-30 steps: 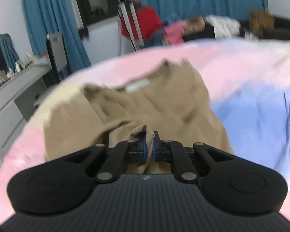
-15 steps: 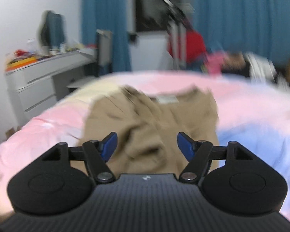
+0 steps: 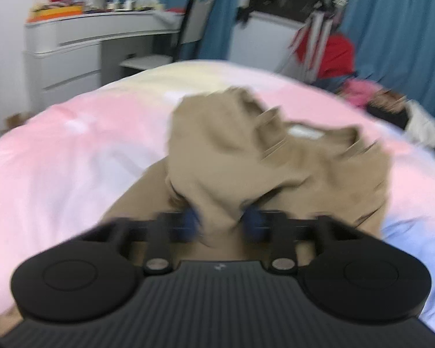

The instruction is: Fold clothes

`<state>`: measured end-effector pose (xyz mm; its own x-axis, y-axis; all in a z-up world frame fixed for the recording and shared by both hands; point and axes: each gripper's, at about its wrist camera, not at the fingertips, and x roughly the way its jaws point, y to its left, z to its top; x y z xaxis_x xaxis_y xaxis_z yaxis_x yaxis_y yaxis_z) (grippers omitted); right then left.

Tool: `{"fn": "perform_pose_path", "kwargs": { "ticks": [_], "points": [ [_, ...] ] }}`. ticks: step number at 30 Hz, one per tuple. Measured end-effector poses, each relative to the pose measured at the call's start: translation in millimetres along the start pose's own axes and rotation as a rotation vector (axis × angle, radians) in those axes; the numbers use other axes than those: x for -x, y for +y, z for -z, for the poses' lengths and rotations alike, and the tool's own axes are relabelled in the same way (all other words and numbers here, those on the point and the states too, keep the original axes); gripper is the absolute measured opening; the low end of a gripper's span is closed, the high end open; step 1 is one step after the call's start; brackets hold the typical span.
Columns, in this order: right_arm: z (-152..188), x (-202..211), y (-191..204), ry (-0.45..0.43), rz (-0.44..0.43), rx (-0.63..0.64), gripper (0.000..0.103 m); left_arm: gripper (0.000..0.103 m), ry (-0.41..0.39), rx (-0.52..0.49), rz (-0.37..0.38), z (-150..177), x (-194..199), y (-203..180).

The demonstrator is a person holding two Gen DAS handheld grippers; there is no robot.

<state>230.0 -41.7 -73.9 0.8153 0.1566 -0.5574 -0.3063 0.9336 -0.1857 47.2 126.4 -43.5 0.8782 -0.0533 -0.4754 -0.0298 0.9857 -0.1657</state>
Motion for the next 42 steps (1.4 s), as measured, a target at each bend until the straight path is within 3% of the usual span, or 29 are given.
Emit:
{"fn": "perform_pose_path", "kwargs": {
  "ticks": [11, 19, 21, 22, 23, 25, 29, 32, 34, 36, 37, 38, 40, 42],
  "points": [
    [-37.5, -36.5, -104.4, -0.075, 0.137, -0.384, 0.008, 0.103, 0.026, -0.035, 0.013, 9.6, -7.6, -12.4],
    [1.2, -74.3, -144.4, -0.042, -0.021, -0.667, 0.01, 0.103, 0.056, -0.094, 0.008, 18.3, -24.4, -21.4],
    [10.9, -83.8, -154.4, -0.033, -0.061, -0.737, 0.02, 0.103, 0.063, -0.103, 0.003, 19.7, -27.8, -23.2],
    [13.5, -84.0, -156.3, -0.044, -0.067, -0.751, 0.039, 0.103, 0.066, -0.108, 0.0, 20.3, -29.0, -24.0],
    [12.3, -77.0, -153.4, -0.079, -0.05, -0.728, 0.064, 0.103, 0.068, -0.114, -0.003, 20.8, -30.2, -24.9],
    [10.6, -62.6, -148.7, -0.149, -0.013, -0.693, 0.083, 0.103, 0.068, -0.116, -0.004, 21.0, -29.9, -25.7],
    [10.8, -41.3, -149.3, -0.22, 0.051, -0.678, 0.083, 0.103, 0.062, -0.113, -0.007, 21.3, -24.3, -27.1],
    [6.6, -33.5, -143.2, -0.23, 0.0, -0.595, 0.081, 0.103, 0.048, -0.117, -0.005, 21.0, -20.5, -28.2],
    [2.4, -35.8, -133.8, -0.206, -0.093, -0.547, 0.07, 0.103, 0.045, -0.121, -0.005, 21.2, -19.9, -28.8],
    [-1.7, -47.0, -127.9, -0.128, -0.168, -0.543, 0.047, 0.103, 0.052, -0.118, -0.007, 21.3, -22.4, -29.2],
    [-4.4, -56.1, -123.0, -0.087, -0.182, -0.535, 0.03, 0.103, 0.057, -0.115, -0.006, 21.5, -23.9, -28.5],
    [-6.5, -64.2, -118.1, -0.055, -0.177, -0.525, 0.022, 0.103, 0.061, -0.112, -0.006, 21.8, -25.3, -27.7],
    [-9.8, -79.4, -112.9, -0.017, -0.129, -0.503, 0.021, 0.103, 0.071, -0.109, -0.006, 22.8, -28.4, -26.4],
    [-10.9, -85.9, -114.8, -0.01, -0.02, -0.489, 0.02, 0.103, 0.081, -0.109, -0.004, 24.2, -31.1, -26.0]
  ]
}}
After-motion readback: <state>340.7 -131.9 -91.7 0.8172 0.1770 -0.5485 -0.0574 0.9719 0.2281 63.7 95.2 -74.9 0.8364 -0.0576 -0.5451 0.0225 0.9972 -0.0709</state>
